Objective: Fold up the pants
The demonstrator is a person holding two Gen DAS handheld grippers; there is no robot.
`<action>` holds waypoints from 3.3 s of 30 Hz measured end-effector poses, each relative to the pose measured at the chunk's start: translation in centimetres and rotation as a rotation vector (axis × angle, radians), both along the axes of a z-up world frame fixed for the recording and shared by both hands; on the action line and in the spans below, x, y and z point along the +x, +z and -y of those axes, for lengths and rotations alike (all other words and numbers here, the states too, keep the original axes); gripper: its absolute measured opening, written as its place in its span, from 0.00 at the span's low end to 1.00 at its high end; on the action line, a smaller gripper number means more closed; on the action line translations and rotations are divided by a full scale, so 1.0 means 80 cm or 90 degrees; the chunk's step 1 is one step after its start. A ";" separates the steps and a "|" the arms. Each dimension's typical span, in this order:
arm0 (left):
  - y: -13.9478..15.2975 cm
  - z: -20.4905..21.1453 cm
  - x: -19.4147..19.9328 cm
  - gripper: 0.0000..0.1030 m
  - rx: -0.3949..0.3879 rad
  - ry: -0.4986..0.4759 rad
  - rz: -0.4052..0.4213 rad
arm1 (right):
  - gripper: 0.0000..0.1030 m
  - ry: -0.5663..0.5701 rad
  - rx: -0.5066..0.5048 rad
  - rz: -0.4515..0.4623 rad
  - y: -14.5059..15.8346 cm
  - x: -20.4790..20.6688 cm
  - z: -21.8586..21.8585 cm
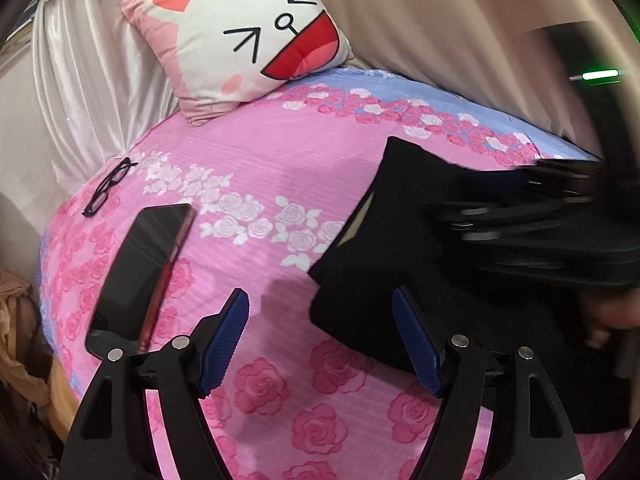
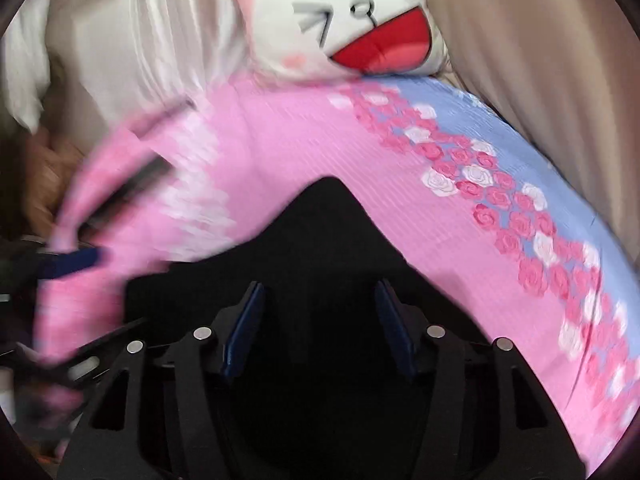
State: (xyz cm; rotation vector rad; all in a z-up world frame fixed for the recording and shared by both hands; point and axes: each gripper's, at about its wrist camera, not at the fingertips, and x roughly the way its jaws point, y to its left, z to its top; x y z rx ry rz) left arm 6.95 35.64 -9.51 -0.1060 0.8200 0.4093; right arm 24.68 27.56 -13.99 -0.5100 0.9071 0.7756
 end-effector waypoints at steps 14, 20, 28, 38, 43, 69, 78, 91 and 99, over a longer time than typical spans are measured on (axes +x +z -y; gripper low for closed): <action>0.025 0.081 0.018 0.73 -0.001 -0.099 0.036 | 0.58 -0.193 0.131 -0.002 0.085 -0.057 0.237; 0.015 0.148 0.046 0.73 -0.014 -0.138 0.006 | 0.38 -0.355 0.117 0.000 0.057 -0.030 0.353; 0.036 0.239 0.008 0.76 0.005 -0.235 0.022 | 0.60 -0.548 0.195 0.130 0.150 -0.186 0.584; 0.018 0.395 0.007 0.76 0.024 -0.379 -0.014 | 0.62 -0.975 0.123 0.129 0.132 -0.454 0.927; 0.011 0.470 0.000 0.76 0.038 -0.438 -0.027 | 0.70 -0.955 0.170 0.095 0.111 -0.461 0.958; -0.005 0.398 0.046 0.77 -0.016 -0.393 -0.028 | 0.19 -0.641 0.344 0.113 0.222 -0.302 0.705; -0.029 0.410 0.063 0.77 -0.019 -0.450 -0.049 | 0.19 -0.494 0.328 0.030 0.190 -0.218 0.519; -0.014 0.383 0.032 0.79 -0.021 -0.477 -0.007 | 0.19 -0.485 0.281 0.019 0.186 -0.211 0.490; -0.002 0.257 0.015 0.79 -0.052 -0.334 0.003 | 0.19 -0.437 0.203 -0.075 0.073 -0.189 0.427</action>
